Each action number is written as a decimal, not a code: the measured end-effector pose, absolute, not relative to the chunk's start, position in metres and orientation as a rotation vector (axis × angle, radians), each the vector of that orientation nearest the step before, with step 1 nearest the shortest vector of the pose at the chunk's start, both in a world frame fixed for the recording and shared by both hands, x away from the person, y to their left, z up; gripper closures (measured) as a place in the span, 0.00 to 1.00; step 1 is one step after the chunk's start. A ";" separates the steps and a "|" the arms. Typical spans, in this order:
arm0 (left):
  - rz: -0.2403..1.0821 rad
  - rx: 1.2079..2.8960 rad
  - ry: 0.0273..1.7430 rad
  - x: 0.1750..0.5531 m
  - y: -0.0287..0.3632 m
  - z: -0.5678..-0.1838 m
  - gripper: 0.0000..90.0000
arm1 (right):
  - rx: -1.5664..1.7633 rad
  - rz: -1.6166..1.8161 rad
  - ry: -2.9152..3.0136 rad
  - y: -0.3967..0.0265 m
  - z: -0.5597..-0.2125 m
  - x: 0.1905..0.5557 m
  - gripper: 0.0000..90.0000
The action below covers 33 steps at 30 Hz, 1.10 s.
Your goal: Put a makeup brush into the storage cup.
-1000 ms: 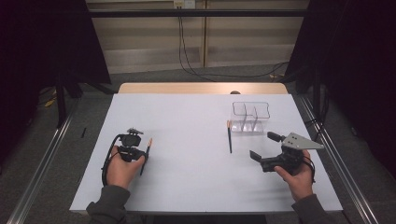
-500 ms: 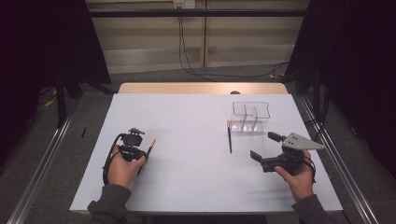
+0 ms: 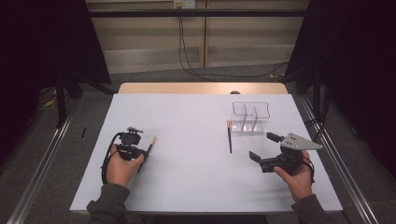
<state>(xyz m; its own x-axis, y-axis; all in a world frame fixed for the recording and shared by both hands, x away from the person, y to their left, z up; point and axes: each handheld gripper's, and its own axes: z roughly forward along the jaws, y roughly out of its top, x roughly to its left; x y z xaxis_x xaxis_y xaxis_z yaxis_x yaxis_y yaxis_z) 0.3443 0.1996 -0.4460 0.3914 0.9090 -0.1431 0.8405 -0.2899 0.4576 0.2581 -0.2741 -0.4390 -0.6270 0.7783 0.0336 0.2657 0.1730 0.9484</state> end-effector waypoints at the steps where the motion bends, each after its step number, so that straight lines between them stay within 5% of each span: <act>1: 0.208 2.177 1.491 0.344 0.199 -0.445 0.93 | 0.982 1.461 1.994 -0.274 -0.439 0.258 0.00; 14: 0.199 1.983 1.368 0.344 0.201 -0.434 0.93 | 0.991 1.456 1.984 -0.272 -0.438 0.257 0.00; 33: 0.445 1.701 1.220 0.330 0.202 -0.420 0.93 | 0.984 1.457 1.994 -0.268 -0.438 0.259 0.00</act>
<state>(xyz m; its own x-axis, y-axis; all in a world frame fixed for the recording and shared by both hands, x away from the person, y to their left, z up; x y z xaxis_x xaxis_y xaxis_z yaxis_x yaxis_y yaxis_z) 0.3303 0.2020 -0.4201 0.4332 0.8726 -0.2256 0.5220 -0.0389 0.8521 0.2589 -0.2681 -0.4384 -0.6268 0.7784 0.0340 0.2691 0.1753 0.9470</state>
